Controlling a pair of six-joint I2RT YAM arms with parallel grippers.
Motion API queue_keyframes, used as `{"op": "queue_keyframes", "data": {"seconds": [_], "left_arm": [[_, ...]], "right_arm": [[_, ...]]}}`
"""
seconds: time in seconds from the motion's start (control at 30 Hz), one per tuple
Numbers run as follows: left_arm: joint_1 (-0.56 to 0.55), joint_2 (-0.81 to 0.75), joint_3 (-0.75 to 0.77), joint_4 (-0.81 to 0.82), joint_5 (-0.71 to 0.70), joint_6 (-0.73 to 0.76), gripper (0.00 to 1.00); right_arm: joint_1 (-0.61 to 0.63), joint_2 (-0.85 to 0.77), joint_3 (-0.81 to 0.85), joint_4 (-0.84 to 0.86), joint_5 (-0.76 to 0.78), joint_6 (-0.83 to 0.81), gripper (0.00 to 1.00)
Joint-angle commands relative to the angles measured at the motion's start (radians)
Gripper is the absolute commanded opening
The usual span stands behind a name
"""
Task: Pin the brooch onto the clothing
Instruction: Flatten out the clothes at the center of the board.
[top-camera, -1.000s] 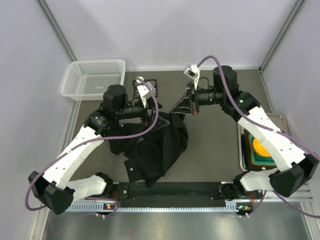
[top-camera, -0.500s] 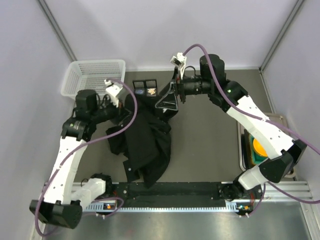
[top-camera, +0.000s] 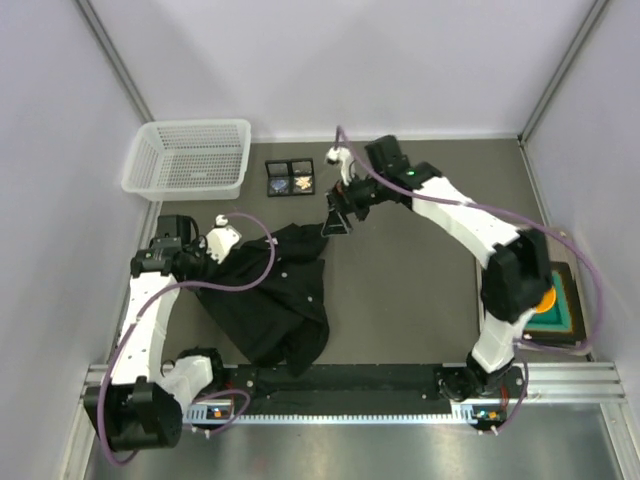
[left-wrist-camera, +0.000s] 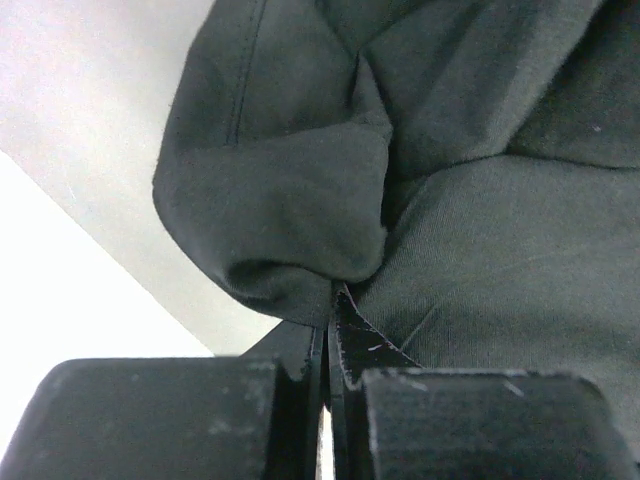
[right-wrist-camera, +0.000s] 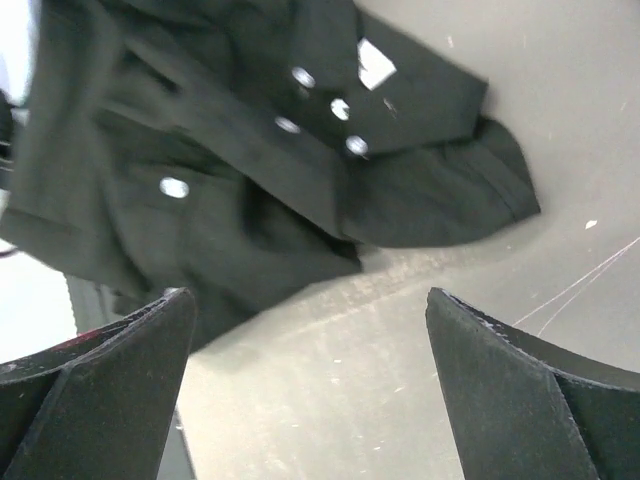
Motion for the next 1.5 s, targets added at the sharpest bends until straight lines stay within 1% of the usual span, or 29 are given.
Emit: {"op": "queue_keyframes", "data": {"seconds": [0.0,0.13,0.2,0.37,0.53,0.73,0.83,0.9,0.93,0.97,1.0,1.03,1.1,1.13,1.23,1.27,1.3,1.33,1.37,1.43,1.47], "left_arm": [[0.033,0.097,-0.012,0.003,-0.106,0.079,0.00],[0.061,0.145,-0.001,0.006,-0.062,0.084,0.00],[0.061,0.163,0.011,0.011,-0.048,0.075,0.00],[0.061,0.202,0.021,0.017,-0.031,0.069,0.00],[0.063,0.220,0.024,0.029,-0.013,0.043,0.00],[0.063,0.235,0.034,0.038,-0.005,0.027,0.00],[0.061,0.242,0.040,0.044,0.001,0.015,0.00],[0.061,0.248,0.050,0.046,0.017,0.006,0.00],[0.061,0.252,0.054,0.043,0.027,-0.006,0.00],[0.061,0.255,0.070,0.040,0.040,-0.014,0.00],[0.063,0.257,0.080,0.038,0.069,-0.022,0.00],[0.063,0.260,0.093,0.035,0.086,-0.037,0.00],[0.061,0.266,0.140,0.029,0.128,-0.046,0.00],[0.063,0.271,0.161,0.031,0.171,-0.060,0.00],[0.061,0.295,0.270,0.038,0.249,-0.103,0.00],[0.063,0.303,0.330,0.043,0.271,-0.117,0.00],[0.061,0.311,0.362,0.060,0.293,-0.132,0.00],[0.063,0.326,0.395,0.070,0.309,-0.167,0.00],[0.061,0.332,0.460,0.083,0.355,-0.187,0.00],[0.061,0.352,0.529,0.103,0.411,-0.224,0.00],[0.063,0.354,0.603,0.104,0.490,-0.235,0.00]], "right_arm": [[0.001,0.178,0.108,-0.067,0.054,-0.128,0.95],[0.004,0.327,0.231,-0.069,0.080,-0.118,0.93],[0.004,0.396,0.266,-0.067,0.093,-0.110,0.95],[0.008,0.503,0.369,-0.064,0.108,-0.081,0.98],[0.031,0.598,0.441,-0.061,0.129,-0.078,0.98],[0.065,0.639,0.429,-0.063,0.177,-0.118,0.98],[0.083,0.626,0.392,-0.064,0.194,-0.122,0.95],[0.094,0.597,0.366,-0.066,0.209,-0.141,0.81],[0.099,0.588,0.345,-0.067,0.212,-0.144,0.69],[0.103,0.567,0.340,-0.073,0.212,-0.145,0.37],[0.102,0.556,0.340,-0.079,0.217,-0.142,0.15],[0.100,0.541,0.347,-0.087,0.227,-0.136,0.00],[0.082,0.475,0.355,-0.115,0.238,-0.132,0.00],[0.070,0.441,0.355,-0.118,0.237,-0.127,0.00],[-0.013,0.312,0.366,-0.129,0.223,-0.105,0.00],[-0.035,0.282,0.372,-0.142,0.218,-0.099,0.00],[-0.086,0.248,0.387,-0.155,0.190,-0.095,0.00],[-0.107,0.191,0.393,-0.165,0.176,-0.093,0.00],[-0.131,0.157,0.401,-0.179,0.163,-0.093,0.00],[-0.185,0.073,0.412,-0.220,0.130,-0.101,0.00],[-0.202,0.045,0.415,-0.236,0.117,-0.104,0.00]]}}
